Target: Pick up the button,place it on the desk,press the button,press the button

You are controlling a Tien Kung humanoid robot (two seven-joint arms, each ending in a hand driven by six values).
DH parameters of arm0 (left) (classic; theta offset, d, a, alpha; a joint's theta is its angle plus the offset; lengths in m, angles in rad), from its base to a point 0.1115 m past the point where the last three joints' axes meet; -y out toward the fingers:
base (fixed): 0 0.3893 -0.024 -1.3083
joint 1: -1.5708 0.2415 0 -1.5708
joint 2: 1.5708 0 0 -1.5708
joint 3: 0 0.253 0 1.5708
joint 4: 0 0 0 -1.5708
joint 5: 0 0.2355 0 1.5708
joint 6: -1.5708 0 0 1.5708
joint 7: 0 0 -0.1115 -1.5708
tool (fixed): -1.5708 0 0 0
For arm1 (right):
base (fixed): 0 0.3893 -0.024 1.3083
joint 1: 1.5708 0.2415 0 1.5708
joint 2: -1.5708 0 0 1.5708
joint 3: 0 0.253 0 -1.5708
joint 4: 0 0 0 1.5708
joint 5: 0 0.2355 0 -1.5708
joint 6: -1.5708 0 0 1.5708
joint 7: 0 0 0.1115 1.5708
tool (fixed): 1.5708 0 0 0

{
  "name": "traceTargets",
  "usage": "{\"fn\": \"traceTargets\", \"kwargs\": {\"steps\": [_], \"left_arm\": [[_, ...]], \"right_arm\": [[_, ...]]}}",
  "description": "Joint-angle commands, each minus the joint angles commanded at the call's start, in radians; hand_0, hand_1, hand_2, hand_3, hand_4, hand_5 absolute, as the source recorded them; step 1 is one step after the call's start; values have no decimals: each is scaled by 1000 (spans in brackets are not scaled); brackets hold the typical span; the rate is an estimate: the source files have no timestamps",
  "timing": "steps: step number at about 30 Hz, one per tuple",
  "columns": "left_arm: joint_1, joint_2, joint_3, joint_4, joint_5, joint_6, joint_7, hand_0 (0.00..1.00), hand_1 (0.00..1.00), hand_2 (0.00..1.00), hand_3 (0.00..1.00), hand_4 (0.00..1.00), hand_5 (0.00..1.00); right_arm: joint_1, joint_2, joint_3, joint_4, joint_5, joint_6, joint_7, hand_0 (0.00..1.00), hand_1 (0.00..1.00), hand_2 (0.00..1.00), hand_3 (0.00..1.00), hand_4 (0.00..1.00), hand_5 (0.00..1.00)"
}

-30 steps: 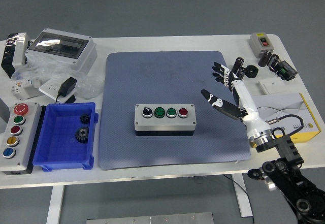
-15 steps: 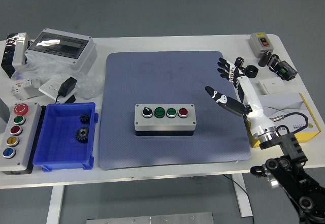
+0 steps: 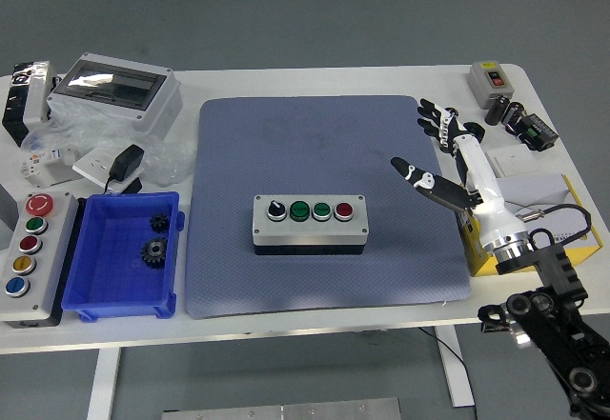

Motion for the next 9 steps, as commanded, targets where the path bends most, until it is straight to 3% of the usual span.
{"fn": "traceTargets", "kwargs": {"steps": [9], "left_arm": [[6, 5, -9, 0, 9, 0, 3, 622, 658, 614, 710, 710, 288]], "right_arm": [[2, -1, -6, -1, -1, -2, -2, 883, 883, 925, 945, 954, 474]]}}
